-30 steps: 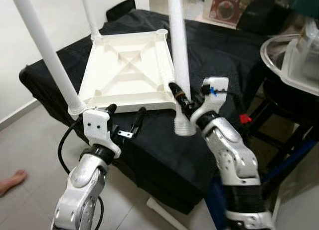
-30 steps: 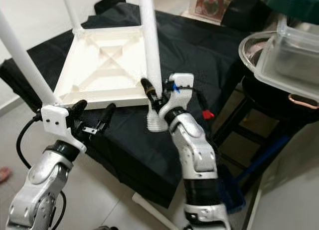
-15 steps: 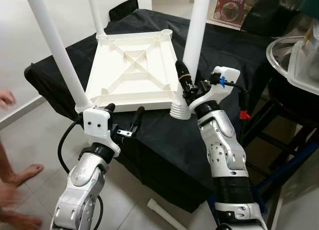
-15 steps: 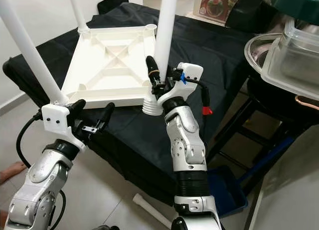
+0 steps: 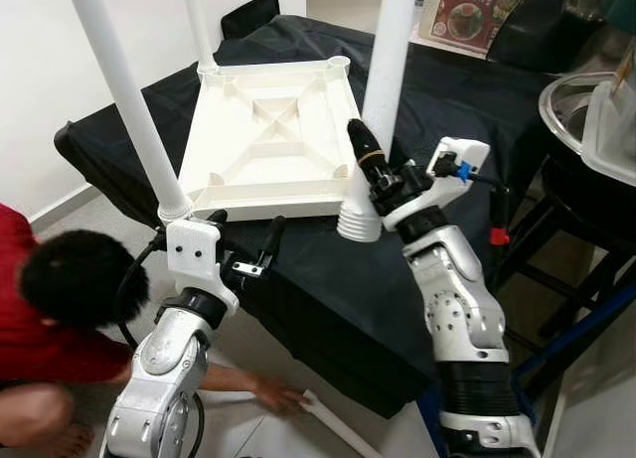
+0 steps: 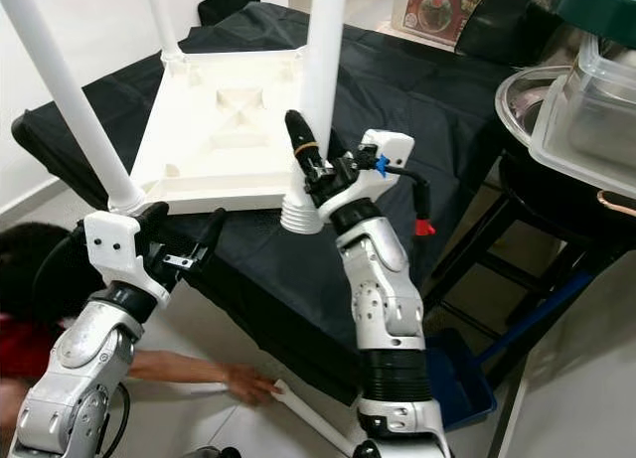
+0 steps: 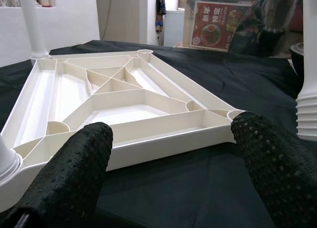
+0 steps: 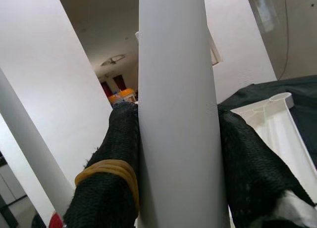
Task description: Building children table
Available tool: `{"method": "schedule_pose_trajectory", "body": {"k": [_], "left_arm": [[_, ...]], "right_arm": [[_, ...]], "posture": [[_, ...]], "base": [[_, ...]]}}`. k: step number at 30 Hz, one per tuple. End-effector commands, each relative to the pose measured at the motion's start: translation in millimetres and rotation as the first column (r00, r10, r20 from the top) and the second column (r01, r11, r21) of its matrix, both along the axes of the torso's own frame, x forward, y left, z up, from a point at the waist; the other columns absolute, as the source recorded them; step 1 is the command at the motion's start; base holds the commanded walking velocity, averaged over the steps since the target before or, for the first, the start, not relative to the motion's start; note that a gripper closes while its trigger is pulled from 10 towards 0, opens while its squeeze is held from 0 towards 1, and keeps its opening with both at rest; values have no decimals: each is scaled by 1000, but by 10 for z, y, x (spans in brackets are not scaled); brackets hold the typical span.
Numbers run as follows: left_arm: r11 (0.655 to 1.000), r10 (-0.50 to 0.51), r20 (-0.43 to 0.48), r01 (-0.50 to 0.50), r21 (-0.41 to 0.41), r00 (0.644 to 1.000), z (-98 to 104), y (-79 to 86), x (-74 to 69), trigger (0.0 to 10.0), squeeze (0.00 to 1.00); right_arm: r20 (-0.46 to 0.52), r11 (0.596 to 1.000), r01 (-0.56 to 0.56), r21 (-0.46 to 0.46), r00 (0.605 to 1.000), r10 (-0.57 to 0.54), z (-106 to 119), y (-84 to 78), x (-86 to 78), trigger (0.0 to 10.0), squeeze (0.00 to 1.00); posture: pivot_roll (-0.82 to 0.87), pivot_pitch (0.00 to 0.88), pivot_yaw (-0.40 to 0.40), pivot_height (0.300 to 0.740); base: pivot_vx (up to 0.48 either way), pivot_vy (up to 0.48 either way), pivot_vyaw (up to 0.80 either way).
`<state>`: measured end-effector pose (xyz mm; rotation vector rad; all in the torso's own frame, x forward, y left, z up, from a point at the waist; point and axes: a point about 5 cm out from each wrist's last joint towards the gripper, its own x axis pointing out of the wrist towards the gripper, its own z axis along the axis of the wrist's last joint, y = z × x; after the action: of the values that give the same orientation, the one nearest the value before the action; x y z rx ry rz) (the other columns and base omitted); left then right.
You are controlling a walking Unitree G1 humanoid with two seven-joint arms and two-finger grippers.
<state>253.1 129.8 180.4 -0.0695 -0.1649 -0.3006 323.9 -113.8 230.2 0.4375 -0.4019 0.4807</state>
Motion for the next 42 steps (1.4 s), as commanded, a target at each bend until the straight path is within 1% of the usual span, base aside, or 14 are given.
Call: {"method": "schedule_pose_trajectory", "body": {"k": [1,8,13,21,27,28,32,34,36,37,38,40,41,42], "left_arm": [[1000,-1,2,1,15,1000,-4,-2,-25,10000,0],[1000,-8,8,8,24,1000,8,-34,-17,10000,0],[1000,-12,10,12,27,1000,12,-44,-21,10000,0],[998,-14,19,13,57,1000,27,-11,-32,10000,0],[996,-7,35,5,85,999,72,76,-29,10000,0],[996,-2,42,-2,86,999,94,93,-20,10000,0],[996,3,51,-7,85,999,123,104,-10,10000,0],[998,23,87,-28,52,996,253,129,37,10000,0],[999,31,100,-34,38,994,299,136,51,10000,0],[999,35,118,-38,29,992,358,139,67,10000,0],[999,35,118,-38,29,992,358,139,67,10000,0],[999,35,140,-39,24,990,439,126,74,10000,0],[999,34,147,-38,21,988,469,116,72,10000,0],[999,34,147,-38,21,988,469,116,72,10000,0]], "right_arm": [[27,1000,3,0,1000,-3,25,-12,-30,10000,0],[39,998,4,-62,999,-1,-33,10,-50,10000,0],[39,997,25,-67,999,-22,-28,9,-37,10000,0],[60,986,137,-90,989,-132,38,65,61,10000,0],[31,966,221,-135,975,-219,35,119,148,10000,0],[22,947,267,-181,963,-268,28,137,180,10000,0],[13,929,302,-216,952,-306,23,157,210,10000,0],[7,901,339,-271,937,-350,36,210,265,10000,0],[12,896,343,-283,935,-355,43,232,280,10000,0],[59,889,368,-273,929,-366,86,247,282,10000,0],[59,889,368,-273,929,-366,86,247,282,10000,0],[116,906,367,-210,930,-349,151,279,270,10000,0],[111,921,354,-163,934,-340,168,291,268,10000,0],[111,921,354,-163,934,-340,168,291,268,10000,0]], "posture": [[-3,137,-41,740],[0,127,-38,740],[2,125,-38,740],[14,132,-41,740],[16,139,-44,740],[15,142,-44,740],[16,145,-46,740],[14,159,-48,740],[14,159,-48,740],[15,172,-48,740],[15,172,-48,740],[20,190,-49,740],[25,202,-49,740],[25,202,-49,740]], "base": [[0,0,0],[0,0,0],[0,0,0],[0,0,0],[0,0,0],[0,0,0],[0,0,0],[0,0,0],[0,0,0],[0,0,0],[0,0,0],[0,0,0],[0,0,0],[0,0,0]]}}
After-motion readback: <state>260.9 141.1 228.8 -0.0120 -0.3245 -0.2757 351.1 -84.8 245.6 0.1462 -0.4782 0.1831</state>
